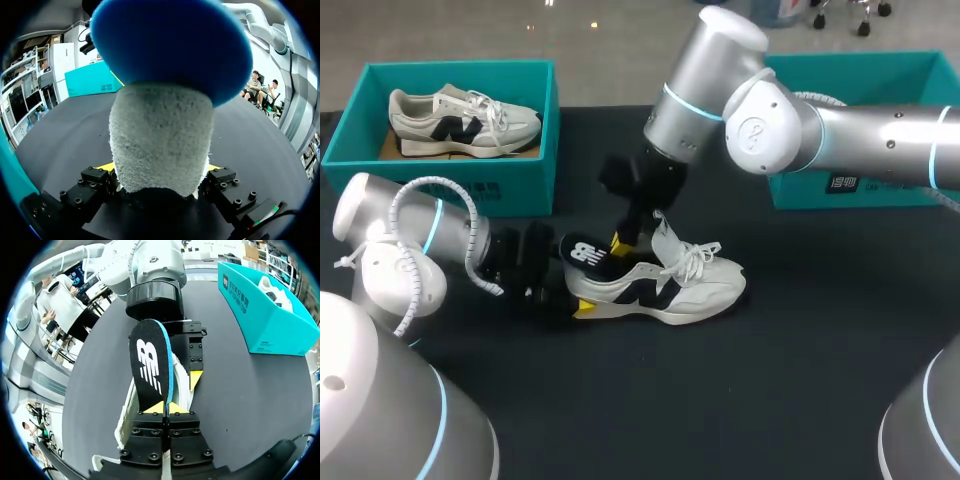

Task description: Take the shoe out of the shoebox, open the shoe tongue, remove and reinsert the insole, then place the shoe into the shoebox

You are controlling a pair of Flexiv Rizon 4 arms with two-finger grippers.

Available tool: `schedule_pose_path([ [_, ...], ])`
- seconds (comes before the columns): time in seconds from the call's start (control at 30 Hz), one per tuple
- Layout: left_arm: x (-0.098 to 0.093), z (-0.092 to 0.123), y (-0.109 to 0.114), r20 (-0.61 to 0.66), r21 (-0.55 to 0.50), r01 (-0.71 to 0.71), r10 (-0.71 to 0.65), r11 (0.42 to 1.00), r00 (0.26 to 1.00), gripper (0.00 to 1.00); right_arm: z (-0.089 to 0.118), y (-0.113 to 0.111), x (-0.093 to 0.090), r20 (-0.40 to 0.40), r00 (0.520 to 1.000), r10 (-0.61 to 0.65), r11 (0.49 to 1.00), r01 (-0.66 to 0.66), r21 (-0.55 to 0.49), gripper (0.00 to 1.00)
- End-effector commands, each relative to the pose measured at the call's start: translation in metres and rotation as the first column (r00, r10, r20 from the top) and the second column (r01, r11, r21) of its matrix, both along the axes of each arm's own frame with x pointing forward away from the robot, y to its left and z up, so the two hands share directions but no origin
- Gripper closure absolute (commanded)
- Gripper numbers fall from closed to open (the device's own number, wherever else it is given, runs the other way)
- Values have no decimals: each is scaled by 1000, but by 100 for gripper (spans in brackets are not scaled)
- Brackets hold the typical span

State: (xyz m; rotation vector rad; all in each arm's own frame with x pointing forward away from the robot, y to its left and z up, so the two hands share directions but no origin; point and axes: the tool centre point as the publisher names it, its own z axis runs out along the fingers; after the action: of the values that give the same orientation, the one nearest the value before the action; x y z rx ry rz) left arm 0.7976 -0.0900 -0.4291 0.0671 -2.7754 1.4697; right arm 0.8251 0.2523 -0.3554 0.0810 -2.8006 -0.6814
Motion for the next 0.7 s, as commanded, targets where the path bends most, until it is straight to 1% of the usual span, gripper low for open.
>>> schedule_pose_path([
  [0.03, -1, -3, 1, 2, 0, -1, 1, 1000, 1000, 100, 6, 1, 2, -12, 1000, 5, 1000, -5, 12, 100],
  [0.23, -1, -3, 1, 2, 0, -1, 1, 1000, 1000, 100, 18, 10, 3, -10, 1000, 7, 998, -7, 63, 100],
  [0.33, -1, -3, 1, 2, 0, -1, 1, 1000, 1000, 100, 22, 13, 5, -4, 1000, 14, 998, -13, 61, 100],
  [0.6, -1, -3, 1, 2, 0, -1, 1, 1000, 1000, 100, 25, 12, 5, -8, 1000, 23, 995, -22, 101, 100],
  [0.7, -1, -3, 1, 2, 0, -1, 1, 1000, 1000, 100, 24, 9, 5, -12, 1000, 29, 995, -27, 93, 100],
])
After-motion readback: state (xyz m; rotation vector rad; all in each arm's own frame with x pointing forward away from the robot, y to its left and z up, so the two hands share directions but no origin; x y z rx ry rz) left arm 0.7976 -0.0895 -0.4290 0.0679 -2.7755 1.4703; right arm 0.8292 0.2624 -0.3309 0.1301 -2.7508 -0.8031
